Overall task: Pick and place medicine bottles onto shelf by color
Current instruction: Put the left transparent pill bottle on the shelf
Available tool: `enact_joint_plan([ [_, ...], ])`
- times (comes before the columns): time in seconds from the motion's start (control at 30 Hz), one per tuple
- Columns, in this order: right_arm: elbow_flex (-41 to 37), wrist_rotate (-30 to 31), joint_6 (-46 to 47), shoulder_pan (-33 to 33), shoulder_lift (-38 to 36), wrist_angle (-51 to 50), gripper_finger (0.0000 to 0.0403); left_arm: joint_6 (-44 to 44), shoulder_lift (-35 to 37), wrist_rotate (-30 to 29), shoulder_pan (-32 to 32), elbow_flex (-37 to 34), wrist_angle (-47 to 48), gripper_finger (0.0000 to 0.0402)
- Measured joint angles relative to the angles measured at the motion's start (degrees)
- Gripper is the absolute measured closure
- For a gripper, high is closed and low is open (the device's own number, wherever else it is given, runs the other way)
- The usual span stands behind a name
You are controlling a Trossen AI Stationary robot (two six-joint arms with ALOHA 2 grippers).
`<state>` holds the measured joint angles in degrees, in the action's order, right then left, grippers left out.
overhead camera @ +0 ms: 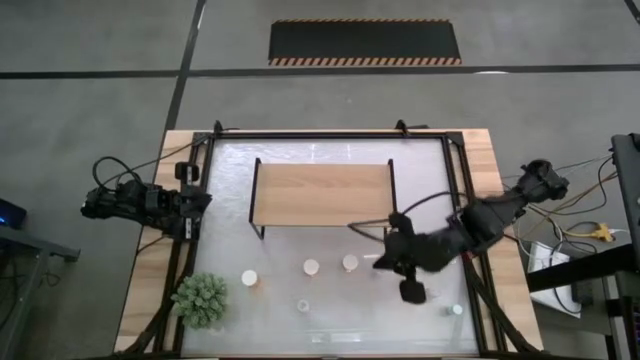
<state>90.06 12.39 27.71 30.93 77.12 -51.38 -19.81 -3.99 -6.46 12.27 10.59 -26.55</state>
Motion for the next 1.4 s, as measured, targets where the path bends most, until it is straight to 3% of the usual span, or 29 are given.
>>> enact_joint_plan([
  [0.17,-0.13,1.19,13.45,4.81,2.46,-4.83,0.0394,0.00,0.00,0.00,0.02,0.00,-0.02,0.0396],
  [0.53,-0.38,1.31,21.20,9.21,9.06,-13.24,0.0381,-0.02,0.00,-0.02,0.02,0.00,-0.48,0.0396],
  [0.63,-0.95,2.05,20.46,9.21,11.36,-13.25,0.0355,-0.04,-0.02,-0.02,0.02,0.00,-0.46,0.0396],
  [1.0,-4.80,14.04,16.60,11.60,13.84,-13.19,0.0219,-0.07,0.00,-0.02,0.02,0.00,-3.22,0.0396],
  [1.23,-14.57,16.25,19.62,12.17,10.61,-11.89,0.0163,-0.07,0.00,-0.02,0.02,0.00,-3.24,0.0396],
  [1.4,-23.52,16.23,20.19,12.10,8.70,-2.58,0.0135,-0.08,0.00,-0.04,0.00,0.02,-4.97,0.0396],
])
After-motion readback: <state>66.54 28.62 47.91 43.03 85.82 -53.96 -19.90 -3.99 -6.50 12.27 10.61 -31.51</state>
